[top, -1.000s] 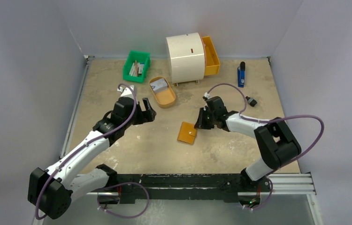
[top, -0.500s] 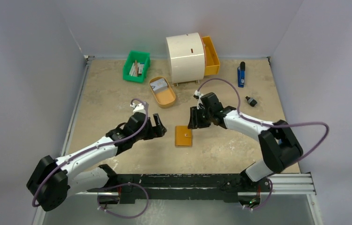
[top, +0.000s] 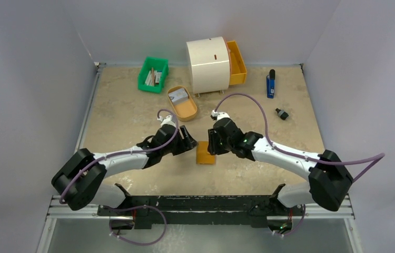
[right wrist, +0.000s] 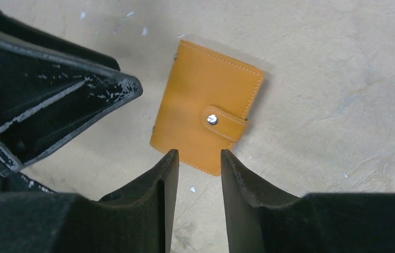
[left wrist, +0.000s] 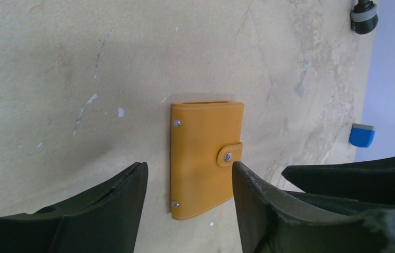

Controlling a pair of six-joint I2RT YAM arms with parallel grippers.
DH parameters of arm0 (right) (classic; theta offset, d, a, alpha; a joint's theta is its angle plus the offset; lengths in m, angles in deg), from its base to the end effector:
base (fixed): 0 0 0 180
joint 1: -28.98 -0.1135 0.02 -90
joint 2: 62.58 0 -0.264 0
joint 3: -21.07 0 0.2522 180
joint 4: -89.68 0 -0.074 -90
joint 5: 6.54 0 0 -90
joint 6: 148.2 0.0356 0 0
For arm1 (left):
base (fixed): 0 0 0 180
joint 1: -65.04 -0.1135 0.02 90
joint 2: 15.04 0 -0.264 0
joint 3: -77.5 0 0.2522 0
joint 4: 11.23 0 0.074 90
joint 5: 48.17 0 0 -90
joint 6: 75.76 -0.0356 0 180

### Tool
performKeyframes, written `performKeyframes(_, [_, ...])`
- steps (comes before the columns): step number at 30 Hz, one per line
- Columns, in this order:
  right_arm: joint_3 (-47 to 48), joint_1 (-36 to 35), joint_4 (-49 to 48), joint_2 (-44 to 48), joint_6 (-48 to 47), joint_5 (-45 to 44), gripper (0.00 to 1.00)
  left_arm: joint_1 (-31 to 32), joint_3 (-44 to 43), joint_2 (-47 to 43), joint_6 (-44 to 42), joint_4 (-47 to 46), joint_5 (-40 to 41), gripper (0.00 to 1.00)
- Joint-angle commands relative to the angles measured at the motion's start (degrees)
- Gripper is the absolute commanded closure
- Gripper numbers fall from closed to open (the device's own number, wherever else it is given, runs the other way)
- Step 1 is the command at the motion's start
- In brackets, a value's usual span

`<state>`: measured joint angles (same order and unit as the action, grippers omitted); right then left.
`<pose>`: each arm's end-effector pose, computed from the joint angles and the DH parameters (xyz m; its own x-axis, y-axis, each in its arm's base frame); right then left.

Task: Put the credit cards into the card holder
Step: Open the card holder at the center of the board.

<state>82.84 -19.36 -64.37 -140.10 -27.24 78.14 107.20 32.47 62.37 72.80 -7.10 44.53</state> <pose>0.1935 0.2125 0.2300 -0.7382 -0.0591 -0.6720 -0.3710 0.8676 0.3312 0.1965 -0.1756 0.1709 -0.7781 -0.4451 -0.4432 -0.0412 0.7402 -0.6711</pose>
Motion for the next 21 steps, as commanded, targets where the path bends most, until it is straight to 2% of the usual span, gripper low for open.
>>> performKeyframes(1, [0.04,-0.76,-1.62,-0.45,7.26,-8.08,0.63,0.25,-1.11,3.17,4.86,-10.30,-2.44,0.44])
performKeyframes(12, [4.62,-2.40,0.71,-8.43,8.76,-9.51,0.62,0.29,0.86,10.36,8.41,-16.92,-6.10,0.58])
performKeyframes(21, [5.36,-2.63,1.20,-10.47,8.89,-9.90,0.59,0.29,0.84,10.80,9.63,-19.63,-7.69,0.61])
